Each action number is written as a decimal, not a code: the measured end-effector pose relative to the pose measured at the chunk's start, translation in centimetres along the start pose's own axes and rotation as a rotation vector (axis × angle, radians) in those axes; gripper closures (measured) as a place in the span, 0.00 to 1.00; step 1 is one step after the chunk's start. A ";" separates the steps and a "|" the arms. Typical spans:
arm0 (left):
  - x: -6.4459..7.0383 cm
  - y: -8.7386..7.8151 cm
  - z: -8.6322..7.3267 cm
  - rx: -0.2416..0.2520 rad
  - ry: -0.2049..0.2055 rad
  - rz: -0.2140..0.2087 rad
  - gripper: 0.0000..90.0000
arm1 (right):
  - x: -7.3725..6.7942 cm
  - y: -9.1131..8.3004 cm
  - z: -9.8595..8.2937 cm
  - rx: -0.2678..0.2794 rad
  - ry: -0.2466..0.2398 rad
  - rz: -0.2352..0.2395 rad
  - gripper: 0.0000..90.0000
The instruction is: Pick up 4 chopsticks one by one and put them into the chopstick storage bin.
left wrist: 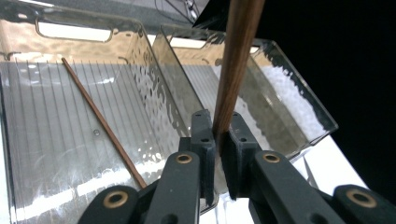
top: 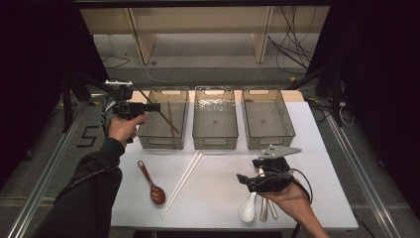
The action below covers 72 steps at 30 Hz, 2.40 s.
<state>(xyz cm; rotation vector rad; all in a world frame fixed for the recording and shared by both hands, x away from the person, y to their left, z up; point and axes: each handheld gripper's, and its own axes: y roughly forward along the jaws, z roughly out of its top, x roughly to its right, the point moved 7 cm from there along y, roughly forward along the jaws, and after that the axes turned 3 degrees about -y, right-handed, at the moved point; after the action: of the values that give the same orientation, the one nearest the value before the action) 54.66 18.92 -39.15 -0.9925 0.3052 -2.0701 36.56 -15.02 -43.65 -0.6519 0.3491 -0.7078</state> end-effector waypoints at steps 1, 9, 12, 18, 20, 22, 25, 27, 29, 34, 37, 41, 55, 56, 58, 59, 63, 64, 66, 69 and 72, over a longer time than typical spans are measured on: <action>-0.1 0.2 -0.1 -0.005 0.003 0.006 0.92 | 0.0 0.0 0.0 0.002 0.000 -0.001 0.29; -0.9 1.2 -0.3 -0.037 -0.008 0.032 0.92 | 0.0 0.0 0.0 0.002 -0.001 0.004 0.29; -1.1 1.4 -0.5 -0.051 -0.004 0.041 0.92 | 0.0 0.0 0.0 0.002 -0.001 0.004 0.29; -1.4 1.9 -0.8 -0.068 -0.010 0.046 0.92 | 0.0 0.0 0.0 0.001 -0.004 0.005 0.29; -1.5 2.0 -0.9 -0.078 -0.011 0.048 0.92 | 0.0 0.0 0.1 0.002 -0.006 0.004 0.29; -1.7 2.2 -1.0 -0.089 -0.009 0.056 0.92 | 0.0 0.0 0.1 0.001 -0.006 0.005 0.29; -1.7 2.4 -1.1 -0.096 -0.010 0.054 0.92 | 0.0 0.0 0.0 0.001 -0.007 0.006 0.29; -1.6 2.6 -1.2 -0.107 -0.008 0.054 0.92 | 0.0 0.0 0.1 0.000 -0.007 0.006 0.29; -1.6 2.8 -1.3 -0.117 -0.001 0.059 0.92 | 0.0 0.0 0.0 0.000 -0.007 0.005 0.29; -1.5 3.4 -1.4 -0.129 0.000 0.058 0.92 | -0.1 0.0 0.0 -0.001 -0.008 0.006 0.29; -1.5 3.7 -1.4 -0.136 0.001 0.063 0.92 | -0.1 0.0 0.0 -0.001 -0.009 0.006 0.29; -1.7 4.1 -1.3 -0.145 -0.005 0.073 0.92 | 0.0 0.0 0.0 0.000 -0.009 0.005 0.29; -2.2 4.7 -1.3 -0.162 -0.022 0.084 0.91 | -0.1 0.0 0.0 -0.001 -0.010 0.006 0.29; -2.2 4.7 -1.3 -0.165 -0.021 0.085 0.91 | -0.1 0.0 0.0 -0.002 -0.010 0.006 0.29; -2.2 4.9 -1.3 -0.168 -0.019 0.087 0.91 | -0.1 0.0 0.0 -0.002 -0.011 0.007 0.29; -2.2 4.9 -1.3 -0.170 -0.016 0.090 0.91 | -0.1 0.0 0.0 -0.002 -0.011 0.008 0.29; -2.1 5.1 -1.2 -0.168 -0.016 0.098 0.88 | -0.1 0.0 0.0 -0.004 -0.012 0.009 0.29; -2.1 5.1 -1.2 -0.164 -0.018 0.101 0.86 | -0.1 0.0 0.0 -0.004 -0.012 0.009 0.29; -2.1 5.2 -1.1 -0.155 -0.020 0.110 0.80 | -0.1 0.0 0.0 -0.004 -0.011 0.010 0.29; -2.3 5.2 -0.9 -0.148 -0.028 0.133 0.68 | -0.1 0.0 0.0 -0.004 -0.013 0.010 0.29; -2.4 5.4 -0.9 -0.156 -0.019 0.152 0.64 | -0.2 0.0 0.0 -0.006 -0.012 0.013 0.29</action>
<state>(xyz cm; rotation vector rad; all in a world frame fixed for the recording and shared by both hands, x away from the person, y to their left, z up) 57.92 17.15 -43.85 -1.0474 0.5234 -1.9208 36.44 -14.88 -43.67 -0.6586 0.3436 -0.6905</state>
